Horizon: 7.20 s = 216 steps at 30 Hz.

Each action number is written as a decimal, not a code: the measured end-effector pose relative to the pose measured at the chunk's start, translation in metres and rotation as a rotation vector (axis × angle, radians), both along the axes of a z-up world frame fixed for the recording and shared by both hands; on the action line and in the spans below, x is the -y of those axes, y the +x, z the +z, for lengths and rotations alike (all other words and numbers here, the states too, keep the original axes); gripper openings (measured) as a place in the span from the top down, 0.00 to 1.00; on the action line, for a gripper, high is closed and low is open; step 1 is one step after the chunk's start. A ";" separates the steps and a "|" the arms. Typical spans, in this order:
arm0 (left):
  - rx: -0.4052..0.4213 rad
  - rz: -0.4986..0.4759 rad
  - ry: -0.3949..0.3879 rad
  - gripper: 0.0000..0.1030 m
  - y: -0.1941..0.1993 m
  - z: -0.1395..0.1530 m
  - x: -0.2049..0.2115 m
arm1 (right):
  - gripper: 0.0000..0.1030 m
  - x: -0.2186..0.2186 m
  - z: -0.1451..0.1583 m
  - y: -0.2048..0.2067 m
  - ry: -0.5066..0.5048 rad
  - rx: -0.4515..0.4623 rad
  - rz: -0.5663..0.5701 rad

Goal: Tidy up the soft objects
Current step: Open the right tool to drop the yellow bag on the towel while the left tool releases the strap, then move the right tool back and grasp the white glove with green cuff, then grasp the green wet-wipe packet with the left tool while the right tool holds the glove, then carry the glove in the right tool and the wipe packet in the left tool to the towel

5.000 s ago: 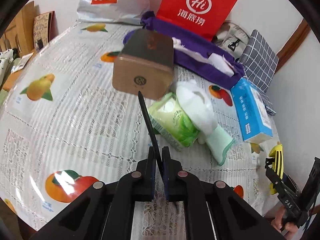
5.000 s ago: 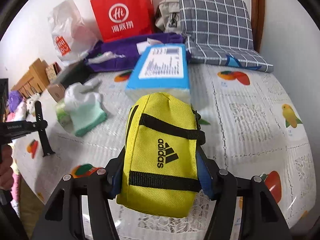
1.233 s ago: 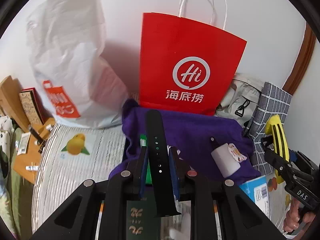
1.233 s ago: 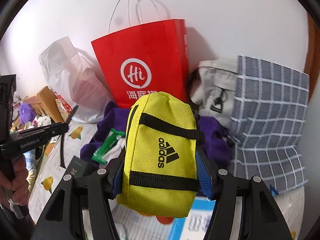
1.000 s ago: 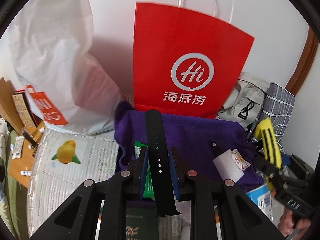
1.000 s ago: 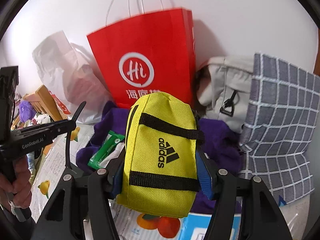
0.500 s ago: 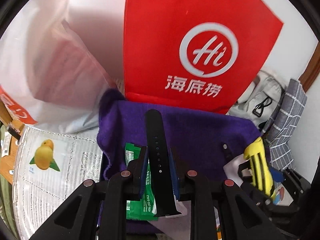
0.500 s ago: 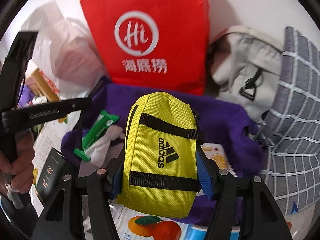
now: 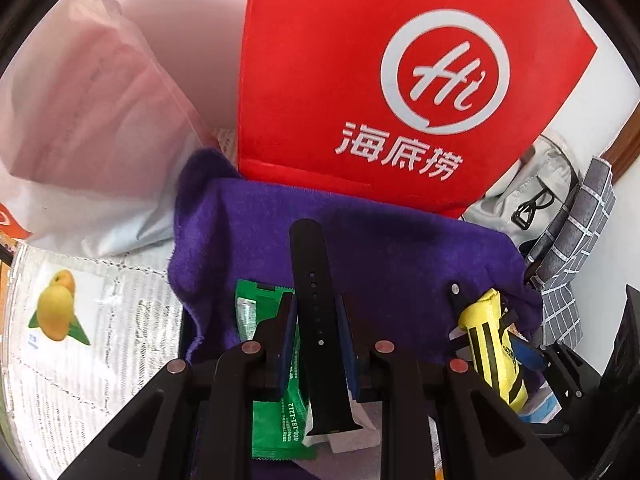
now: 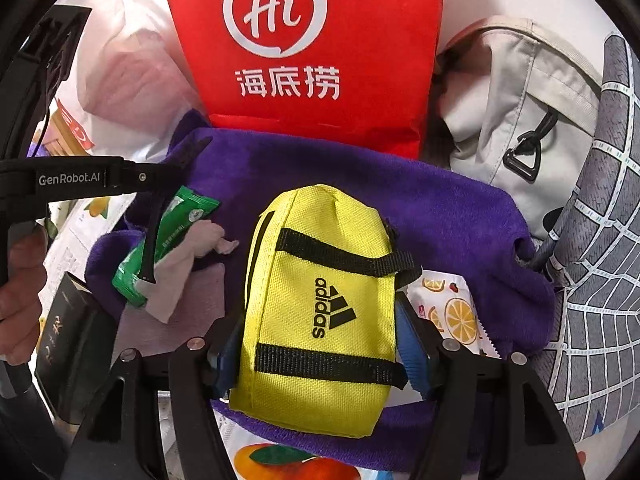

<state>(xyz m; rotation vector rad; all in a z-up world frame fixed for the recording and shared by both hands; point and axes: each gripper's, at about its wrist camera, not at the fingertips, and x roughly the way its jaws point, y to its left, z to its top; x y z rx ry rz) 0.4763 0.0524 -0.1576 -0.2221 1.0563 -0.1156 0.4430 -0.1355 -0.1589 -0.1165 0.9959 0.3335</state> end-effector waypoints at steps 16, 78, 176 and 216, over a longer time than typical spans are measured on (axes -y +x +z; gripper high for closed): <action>-0.015 -0.015 -0.021 0.66 0.005 -0.001 0.005 | 0.23 0.011 0.022 0.000 0.120 0.028 -0.037; -0.088 -0.059 0.024 0.38 -0.278 -0.033 0.012 | 0.85 0.043 0.014 -0.316 0.163 0.075 0.007; 0.218 0.056 0.077 0.35 -0.226 0.106 -0.004 | 0.86 0.075 0.126 -0.188 0.163 0.214 -0.129; 0.151 0.018 0.101 0.34 -0.079 0.064 0.012 | 0.85 0.061 0.080 -0.029 0.124 0.160 -0.126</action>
